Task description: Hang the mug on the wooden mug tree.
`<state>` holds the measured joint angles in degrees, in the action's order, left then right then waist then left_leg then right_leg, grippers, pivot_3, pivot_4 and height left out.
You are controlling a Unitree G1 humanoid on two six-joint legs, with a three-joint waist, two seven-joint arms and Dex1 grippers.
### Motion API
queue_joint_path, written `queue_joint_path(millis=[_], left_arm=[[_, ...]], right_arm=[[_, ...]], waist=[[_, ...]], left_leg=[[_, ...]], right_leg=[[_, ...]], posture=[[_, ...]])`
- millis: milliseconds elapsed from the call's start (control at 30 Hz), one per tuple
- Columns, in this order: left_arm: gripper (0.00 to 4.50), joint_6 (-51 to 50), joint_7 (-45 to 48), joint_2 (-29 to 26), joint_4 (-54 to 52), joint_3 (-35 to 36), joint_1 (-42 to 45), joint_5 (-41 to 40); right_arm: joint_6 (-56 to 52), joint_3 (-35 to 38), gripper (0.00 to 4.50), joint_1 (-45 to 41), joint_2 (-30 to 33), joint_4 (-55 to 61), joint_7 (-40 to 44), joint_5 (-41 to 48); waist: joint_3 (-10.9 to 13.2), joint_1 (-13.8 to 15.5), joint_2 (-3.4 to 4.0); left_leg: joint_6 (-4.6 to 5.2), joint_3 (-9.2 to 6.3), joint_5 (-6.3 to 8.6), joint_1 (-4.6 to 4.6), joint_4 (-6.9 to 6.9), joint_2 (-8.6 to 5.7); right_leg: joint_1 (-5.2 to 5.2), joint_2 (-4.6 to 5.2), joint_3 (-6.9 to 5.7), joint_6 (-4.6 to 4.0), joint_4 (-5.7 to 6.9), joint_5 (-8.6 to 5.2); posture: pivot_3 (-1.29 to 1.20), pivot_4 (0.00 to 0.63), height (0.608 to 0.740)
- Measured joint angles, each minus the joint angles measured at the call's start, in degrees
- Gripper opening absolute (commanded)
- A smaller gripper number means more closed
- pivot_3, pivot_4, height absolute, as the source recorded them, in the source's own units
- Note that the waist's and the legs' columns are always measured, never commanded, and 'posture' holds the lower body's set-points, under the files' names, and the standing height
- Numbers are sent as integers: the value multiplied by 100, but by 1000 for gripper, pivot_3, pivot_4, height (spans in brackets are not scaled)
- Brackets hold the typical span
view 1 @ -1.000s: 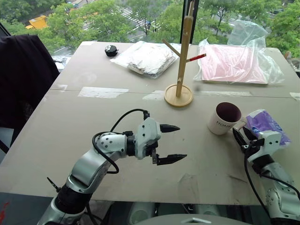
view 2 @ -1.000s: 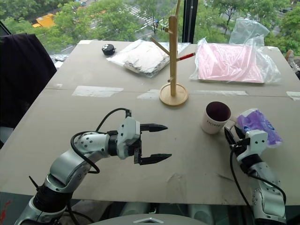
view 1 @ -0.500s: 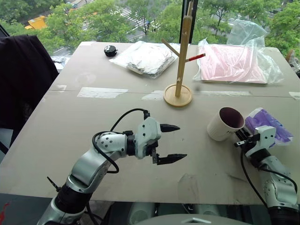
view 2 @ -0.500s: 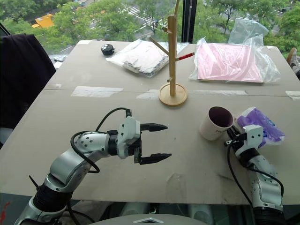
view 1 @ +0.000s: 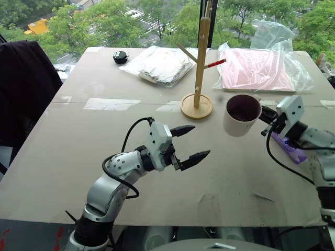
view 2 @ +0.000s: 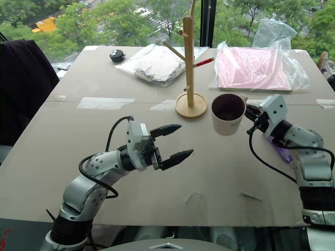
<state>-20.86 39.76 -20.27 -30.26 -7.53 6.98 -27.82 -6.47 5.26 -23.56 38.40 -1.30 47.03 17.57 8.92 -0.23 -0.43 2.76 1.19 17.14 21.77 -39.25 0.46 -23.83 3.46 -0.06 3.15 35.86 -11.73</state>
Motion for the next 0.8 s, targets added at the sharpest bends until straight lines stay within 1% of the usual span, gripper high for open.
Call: queue_joint_path(millis=[33,100,133,167,233,333,367,533,667,800], left_arm=[[4500,34,-103,82,-4,20,33,16],[4500,123,-448,380,-5,91,153,71],[4500,232,-638,586,-20,117,197,95],[4500,294,-748,689,-27,120,221,129],[4500,446,-958,819,-50,135,220,226],[4500,705,-1305,1013,-72,179,162,453],[4500,760,-1379,1049,-75,180,153,518],[4500,1003,-1628,1176,-99,113,46,748],[4500,1185,-1743,1198,-121,72,-140,878],[4500,1278,-1800,1218,-198,45,-155,927]], right_arm=[[49,-41,22,-176,37,-92,102,-44],[265,-307,22,-890,194,-778,509,-237],[486,-480,22,-1408,248,-1344,799,-389],[673,-556,22,-1750,273,-1693,976,-475],[1128,-686,22,-2454,330,-2481,1325,-675],[1948,-817,22,-3533,264,-4001,1747,-1003],[2146,-848,22,-3753,231,-4331,1813,-1074],[2961,-971,22,-4606,-69,-5978,2005,-1483],[3307,-999,22,-5070,-180,-6659,1989,-1788],[3420,-999,22,-5341,-359,-6963,1988,-1977]], waist=[[1,16,-2],[7,18,-1],[8,14,-1],[9,4,-1],[9,-14,0],[9,-30,0],[9,-33,0],[13,-44,5],[18,-42,10],[20,-47,14]], left_leg=[[0,-5,0,1,0,-2],[0,1,0,3,-1,-8],[0,3,0,2,-3,-8],[0,6,0,2,-3,-8],[-1,4,-1,1,-1,-7],[-9,0,-5,2,4,-5],[-24,-1,-14,3,6,-3],[-28,8,-15,8,9,2],[-28,7,-15,10,9,1],[-29,7,-15,9,9,1]], right_leg=[[2,0,-5,3,0,2],[2,5,-1,7,-6,4],[3,7,-1,6,-7,4],[2,9,3,7,-8,5],[3,9,0,7,-8,5],[2,9,-7,8,-8,6],[2,11,-9,8,-8,6],[-2,25,-7,9,-12,6],[-4,34,-11,4,-12,3],[-4,38,-10,-7,-8,-2]], posture=[[0,150,740],[0,150,740],[0,150,740],[0,150,740],[0,150,740],[0,150,740],[0,150,740],[0,150,740],[0,150,740],[0,150,740]])
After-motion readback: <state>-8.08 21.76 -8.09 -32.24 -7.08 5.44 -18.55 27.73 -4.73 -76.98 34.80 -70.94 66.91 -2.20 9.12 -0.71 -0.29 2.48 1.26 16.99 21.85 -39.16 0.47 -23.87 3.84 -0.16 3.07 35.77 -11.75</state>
